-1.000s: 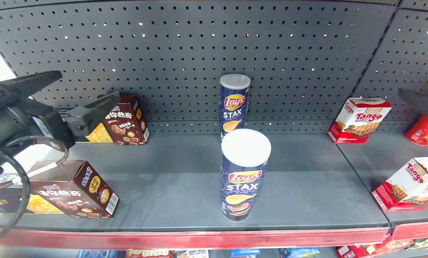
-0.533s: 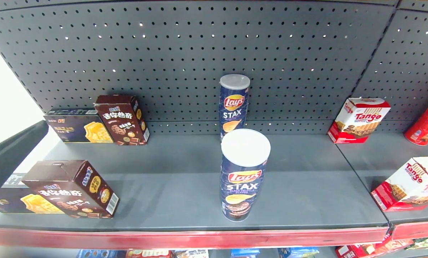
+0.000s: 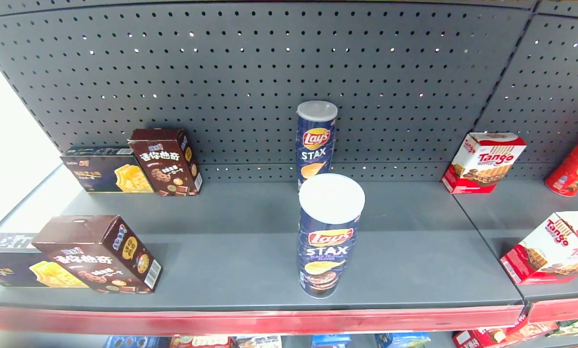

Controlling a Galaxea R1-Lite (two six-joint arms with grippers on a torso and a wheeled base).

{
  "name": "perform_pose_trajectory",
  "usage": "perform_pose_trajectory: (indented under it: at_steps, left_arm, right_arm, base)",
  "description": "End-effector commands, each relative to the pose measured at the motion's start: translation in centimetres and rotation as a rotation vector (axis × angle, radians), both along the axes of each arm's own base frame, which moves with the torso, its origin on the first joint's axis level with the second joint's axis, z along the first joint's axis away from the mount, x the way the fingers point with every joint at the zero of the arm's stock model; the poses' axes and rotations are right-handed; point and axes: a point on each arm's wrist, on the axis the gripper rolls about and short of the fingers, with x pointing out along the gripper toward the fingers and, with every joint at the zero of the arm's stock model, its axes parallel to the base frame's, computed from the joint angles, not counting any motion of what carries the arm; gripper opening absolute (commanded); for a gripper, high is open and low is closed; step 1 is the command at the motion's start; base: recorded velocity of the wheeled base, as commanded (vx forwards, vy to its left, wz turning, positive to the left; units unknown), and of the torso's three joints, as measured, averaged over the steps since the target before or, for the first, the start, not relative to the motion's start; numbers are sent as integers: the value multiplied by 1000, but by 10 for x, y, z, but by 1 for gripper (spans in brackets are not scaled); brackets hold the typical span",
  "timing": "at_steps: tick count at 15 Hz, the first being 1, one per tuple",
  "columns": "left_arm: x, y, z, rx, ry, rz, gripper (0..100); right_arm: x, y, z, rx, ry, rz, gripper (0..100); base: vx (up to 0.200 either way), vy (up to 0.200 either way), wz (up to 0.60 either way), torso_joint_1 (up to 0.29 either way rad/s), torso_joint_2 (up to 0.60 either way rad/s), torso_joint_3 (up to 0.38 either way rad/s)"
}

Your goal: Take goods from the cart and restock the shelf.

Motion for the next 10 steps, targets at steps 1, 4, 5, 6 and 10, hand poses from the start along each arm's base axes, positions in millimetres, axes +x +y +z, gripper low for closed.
perform_pose_trajectory:
  at_steps: [1, 4, 5, 6, 10]
  left_arm:
    - [-15, 6, -39, -7, -52, 17, 100]
    - [-3, -1, -68, 30, 17, 48, 100]
    - [2, -3, -80, 49, 55, 51, 100]
    - [5, -4, -88, 71, 79, 58, 100]
    - [10, -5, -100, 111, 94, 86, 100]
  right_arm:
    - [5, 1, -25, -8, 55, 4, 100]
    - [8, 2, -43, -22, 139, 4, 100]
    - [12, 2, -43, -12, 191, -55, 100]
    - [15, 2, -43, 17, 240, -147, 100]
    - [8, 2, -43, 50, 164, -190, 100]
  base:
    - [0, 0, 0, 0, 0, 0]
    - [0, 0, 0, 0, 0, 0]
    - [0, 0, 0, 0, 0, 0]
    - [0, 0, 0, 0, 0, 0]
    - [0, 0, 0, 0, 0, 0]
